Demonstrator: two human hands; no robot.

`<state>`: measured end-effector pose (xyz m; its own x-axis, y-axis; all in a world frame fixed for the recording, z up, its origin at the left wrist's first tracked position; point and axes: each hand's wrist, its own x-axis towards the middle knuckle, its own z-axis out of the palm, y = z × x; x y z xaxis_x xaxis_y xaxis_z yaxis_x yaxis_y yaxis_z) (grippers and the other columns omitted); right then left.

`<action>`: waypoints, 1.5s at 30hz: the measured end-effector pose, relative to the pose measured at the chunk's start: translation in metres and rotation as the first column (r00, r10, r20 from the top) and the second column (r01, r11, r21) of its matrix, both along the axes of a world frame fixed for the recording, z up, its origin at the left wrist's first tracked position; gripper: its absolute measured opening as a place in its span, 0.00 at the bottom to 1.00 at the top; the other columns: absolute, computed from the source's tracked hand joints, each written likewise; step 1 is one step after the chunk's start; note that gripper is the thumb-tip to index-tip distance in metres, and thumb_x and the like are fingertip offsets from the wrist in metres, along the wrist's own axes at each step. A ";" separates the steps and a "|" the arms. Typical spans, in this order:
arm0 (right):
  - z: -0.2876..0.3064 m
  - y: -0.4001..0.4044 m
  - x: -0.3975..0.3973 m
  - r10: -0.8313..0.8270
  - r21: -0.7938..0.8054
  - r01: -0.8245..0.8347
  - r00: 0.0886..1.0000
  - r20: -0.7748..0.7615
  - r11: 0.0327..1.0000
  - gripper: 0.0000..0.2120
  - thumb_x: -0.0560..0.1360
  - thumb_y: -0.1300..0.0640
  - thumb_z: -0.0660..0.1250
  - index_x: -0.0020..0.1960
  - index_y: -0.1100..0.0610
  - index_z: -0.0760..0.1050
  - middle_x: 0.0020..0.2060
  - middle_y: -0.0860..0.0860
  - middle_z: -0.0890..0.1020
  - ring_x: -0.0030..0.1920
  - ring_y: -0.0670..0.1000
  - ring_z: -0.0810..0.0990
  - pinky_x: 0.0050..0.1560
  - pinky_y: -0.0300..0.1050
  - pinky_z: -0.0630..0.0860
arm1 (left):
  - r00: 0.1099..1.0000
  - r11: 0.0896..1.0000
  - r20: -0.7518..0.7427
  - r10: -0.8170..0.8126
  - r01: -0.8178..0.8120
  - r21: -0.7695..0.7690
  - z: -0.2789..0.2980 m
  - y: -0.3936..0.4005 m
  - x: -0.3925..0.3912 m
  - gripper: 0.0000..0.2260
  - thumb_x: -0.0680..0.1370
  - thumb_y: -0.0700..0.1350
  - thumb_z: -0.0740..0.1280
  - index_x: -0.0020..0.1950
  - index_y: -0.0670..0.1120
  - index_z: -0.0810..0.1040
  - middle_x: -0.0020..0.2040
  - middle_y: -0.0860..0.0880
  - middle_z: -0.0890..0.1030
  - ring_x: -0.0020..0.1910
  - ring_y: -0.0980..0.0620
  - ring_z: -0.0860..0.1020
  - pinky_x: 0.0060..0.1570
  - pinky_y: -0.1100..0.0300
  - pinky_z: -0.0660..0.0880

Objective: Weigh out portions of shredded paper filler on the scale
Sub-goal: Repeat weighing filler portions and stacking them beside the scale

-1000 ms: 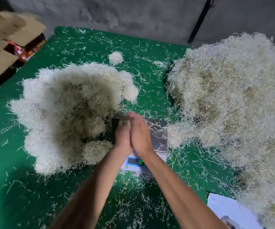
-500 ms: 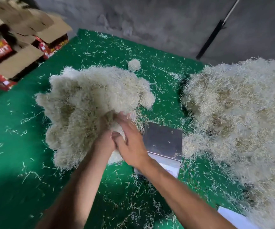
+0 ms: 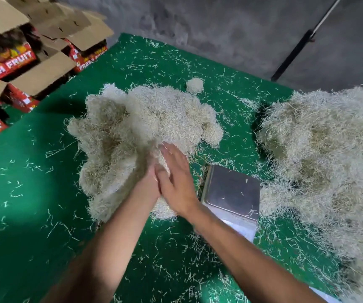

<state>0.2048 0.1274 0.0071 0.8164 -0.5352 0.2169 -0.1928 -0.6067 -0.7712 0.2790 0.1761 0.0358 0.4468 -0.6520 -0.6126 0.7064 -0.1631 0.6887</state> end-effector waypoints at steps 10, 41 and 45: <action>0.017 -0.103 -0.033 -0.424 -0.247 0.385 0.897 -0.127 0.889 0.32 0.82 0.32 0.47 0.39 0.54 0.75 0.25 0.52 0.77 0.24 0.51 0.76 0.30 0.43 0.75 | 0.954 1.000 -0.299 -0.001 -0.008 -0.029 -0.035 0.013 -0.045 0.25 0.86 0.57 0.52 0.68 0.39 0.74 0.65 0.38 0.79 0.64 0.40 0.79 0.70 0.42 0.71; -0.039 -0.109 -0.152 -0.772 0.154 0.786 0.617 -0.153 0.598 0.19 0.87 0.50 0.50 0.56 0.57 0.76 0.57 0.57 0.80 0.60 0.58 0.79 0.64 0.60 0.76 | 0.915 0.994 -0.390 0.108 -0.097 0.046 -0.106 0.045 -0.109 0.16 0.85 0.51 0.59 0.63 0.42 0.79 0.60 0.44 0.84 0.60 0.44 0.82 0.54 0.47 0.79; -0.029 -0.098 -0.135 -0.669 0.723 0.578 0.711 -0.217 0.379 0.34 0.85 0.38 0.42 0.63 0.63 0.76 0.57 0.65 0.83 0.52 0.61 0.84 0.53 0.55 0.82 | 0.922 0.991 -0.364 0.131 -0.117 0.060 -0.103 0.049 -0.111 0.14 0.84 0.48 0.61 0.62 0.42 0.79 0.61 0.44 0.83 0.60 0.45 0.81 0.55 0.48 0.78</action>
<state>0.0697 0.0295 -0.0215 0.1841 -0.8879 -0.4216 -0.1779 0.3917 -0.9027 0.1680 0.2252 -0.0676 0.2621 -0.5804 -0.7710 0.9245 -0.0780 0.3730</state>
